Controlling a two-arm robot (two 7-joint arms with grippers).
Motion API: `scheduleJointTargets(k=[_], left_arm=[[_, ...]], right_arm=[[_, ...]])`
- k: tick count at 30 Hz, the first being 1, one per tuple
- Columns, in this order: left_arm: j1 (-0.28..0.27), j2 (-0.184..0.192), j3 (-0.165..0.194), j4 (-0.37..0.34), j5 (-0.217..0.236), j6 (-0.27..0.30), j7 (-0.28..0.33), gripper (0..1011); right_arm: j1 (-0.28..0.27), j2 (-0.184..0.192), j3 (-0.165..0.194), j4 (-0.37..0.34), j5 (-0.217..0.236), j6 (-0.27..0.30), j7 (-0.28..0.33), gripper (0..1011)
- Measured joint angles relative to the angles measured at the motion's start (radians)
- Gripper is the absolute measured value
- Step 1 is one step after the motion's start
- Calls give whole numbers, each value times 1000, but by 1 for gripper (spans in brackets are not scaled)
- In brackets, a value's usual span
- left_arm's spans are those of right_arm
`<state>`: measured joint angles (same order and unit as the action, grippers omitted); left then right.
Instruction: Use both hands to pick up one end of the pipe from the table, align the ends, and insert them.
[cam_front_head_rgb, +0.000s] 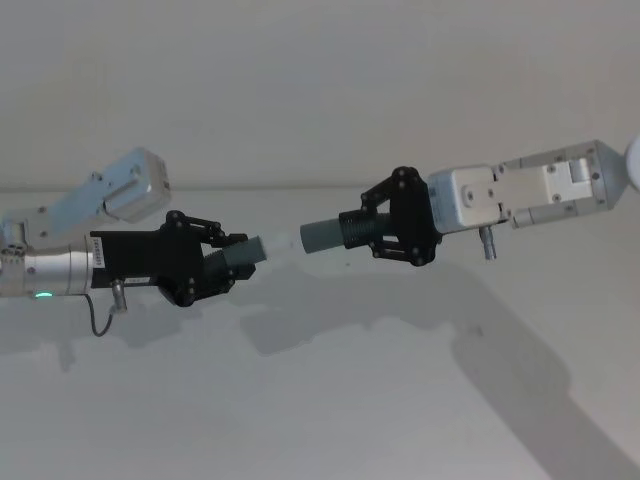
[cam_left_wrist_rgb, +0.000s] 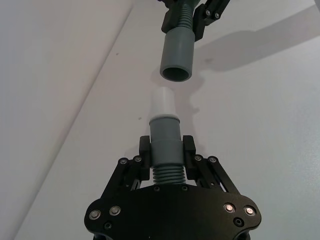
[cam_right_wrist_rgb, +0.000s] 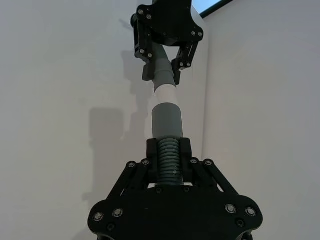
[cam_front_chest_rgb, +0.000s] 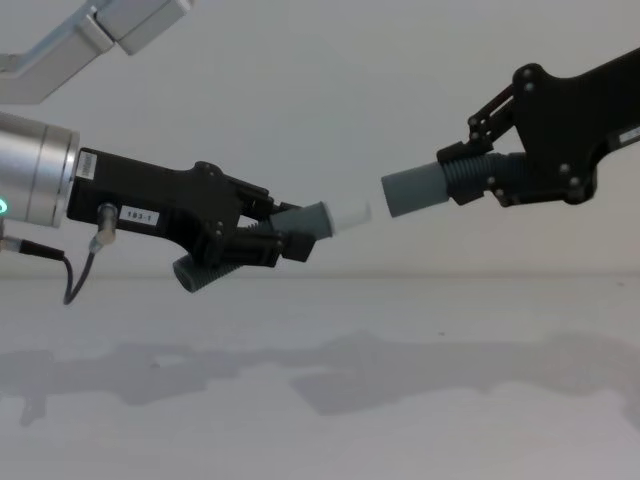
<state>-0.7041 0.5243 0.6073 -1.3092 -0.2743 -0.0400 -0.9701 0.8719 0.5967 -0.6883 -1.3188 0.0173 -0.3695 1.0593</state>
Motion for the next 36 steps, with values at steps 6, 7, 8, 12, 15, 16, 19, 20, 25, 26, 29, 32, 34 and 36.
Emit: scheduleJointTargets(k=[6, 7, 8, 12, 15, 16, 19, 20, 25, 26, 29, 32, 34, 36], left_arm=[[0, 0, 0, 0, 0, 0, 0, 346], [0, 0, 0, 0, 0, 0, 0, 346], [0, 0, 0, 0, 0, 0, 0, 346], [0, 0, 0, 0, 0, 0, 0, 346], [0, 0, 0, 0, 0, 0, 0, 346], [0, 0, 0, 0, 0, 0, 0, 346], [0, 0, 0, 0, 0, 0, 0, 346], [0, 0, 0, 0, 0, 0, 0, 346], [0, 0, 0, 0, 0, 0, 0, 346], [0, 0, 0, 0, 0, 0, 0, 346], [0, 0, 0, 0, 0, 0, 0, 346], [0, 0, 0, 0, 0, 0, 0, 346], [0, 0, 0, 0, 0, 0, 0, 346], [0, 0, 0, 0, 0, 0, 0, 346]], right_arm=[[8, -8, -7, 17, -1, 1, -2, 233], [11, -11, -9, 22, -1, 1, -2, 234], [14, -13, -11, 26, -1, 1, -3, 234], [21, -18, -16, 37, -1, 1, -3, 234], [24, -21, -18, 43, -2, 0, -3, 233], [26, -23, -20, 48, -2, 0, -3, 234], [30, -26, -25, 56, -2, -2, -3, 234], [31, -27, -27, 58, -2, -2, -2, 234], [37, -32, -33, 67, -1, -5, -2, 234], [38, -34, -35, 71, -1, -5, -2, 234], [42, -37, -39, 77, 0, -7, -1, 233], [47, -41, -42, 83, 1, -10, -1, 234], [50, -43, -45, 89, 2, -11, 0, 234], [51, -45, -47, 92, 3, -12, 0, 233]])
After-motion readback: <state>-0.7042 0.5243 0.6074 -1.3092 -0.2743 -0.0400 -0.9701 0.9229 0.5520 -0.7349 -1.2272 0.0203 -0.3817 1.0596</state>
